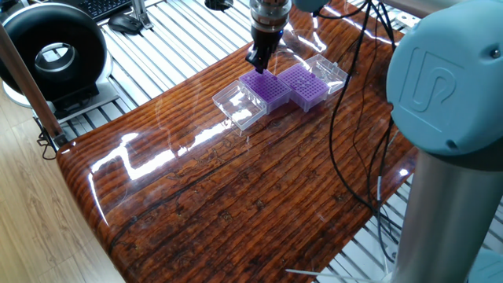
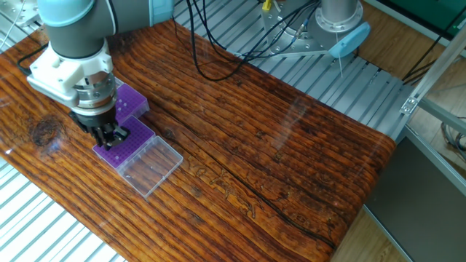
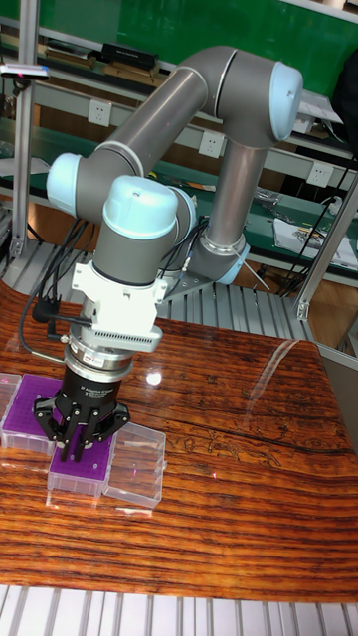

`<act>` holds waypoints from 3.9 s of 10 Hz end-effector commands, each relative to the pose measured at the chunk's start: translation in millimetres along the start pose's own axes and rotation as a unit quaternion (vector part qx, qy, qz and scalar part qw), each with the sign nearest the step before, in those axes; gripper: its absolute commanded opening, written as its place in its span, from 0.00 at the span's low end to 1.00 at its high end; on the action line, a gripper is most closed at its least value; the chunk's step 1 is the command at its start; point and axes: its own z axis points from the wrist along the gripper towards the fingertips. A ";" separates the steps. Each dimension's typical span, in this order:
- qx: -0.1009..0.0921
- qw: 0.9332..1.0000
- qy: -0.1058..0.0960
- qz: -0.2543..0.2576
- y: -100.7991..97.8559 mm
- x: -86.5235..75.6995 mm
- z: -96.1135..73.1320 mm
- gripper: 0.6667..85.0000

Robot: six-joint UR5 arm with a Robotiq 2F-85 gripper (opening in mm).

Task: Transfer all small pipette tips from one holder to another

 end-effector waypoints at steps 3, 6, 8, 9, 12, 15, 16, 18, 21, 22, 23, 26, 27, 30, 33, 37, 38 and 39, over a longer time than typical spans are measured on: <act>-0.007 1.000 0.001 0.009 5.6 2.9 -1.0 0.26; -0.007 1.000 0.002 0.008 5.4 4.3 0.3 0.26; -0.006 1.000 0.001 0.006 3.3 5.1 1.3 0.26; -0.006 1.000 0.001 0.006 3.1 5.3 1.6 0.26; -0.006 1.000 0.001 0.005 3.2 5.5 1.8 0.26; -0.008 1.000 0.001 0.003 5.1 5.8 2.0 0.26; -0.011 1.000 0.000 0.003 6.2 5.5 2.7 0.26; -0.012 1.000 0.000 0.003 6.6 5.6 3.1 0.26; -0.016 1.000 -0.001 0.002 7.8 5.8 4.0 0.26; -0.018 1.000 -0.002 0.001 7.4 6.3 4.7 0.26; -0.018 1.000 -0.002 0.001 7.3 6.3 4.8 0.26; -0.027 1.000 -0.003 0.003 10.3 6.1 5.2 0.25; -0.028 1.000 -0.002 0.002 10.4 6.6 4.6 0.25; -0.030 1.000 0.002 -0.004 8.7 8.4 3.9 0.23; -0.031 0.999 0.005 -0.012 3.9 9.0 3.3 0.22; -0.041 0.999 0.003 -0.018 8.3 7.1 4.1 0.22; -0.043 0.999 0.002 -0.018 9.1 6.9 4.3 0.21; -0.044 0.999 0.002 -0.018 9.7 6.8 4.0 0.21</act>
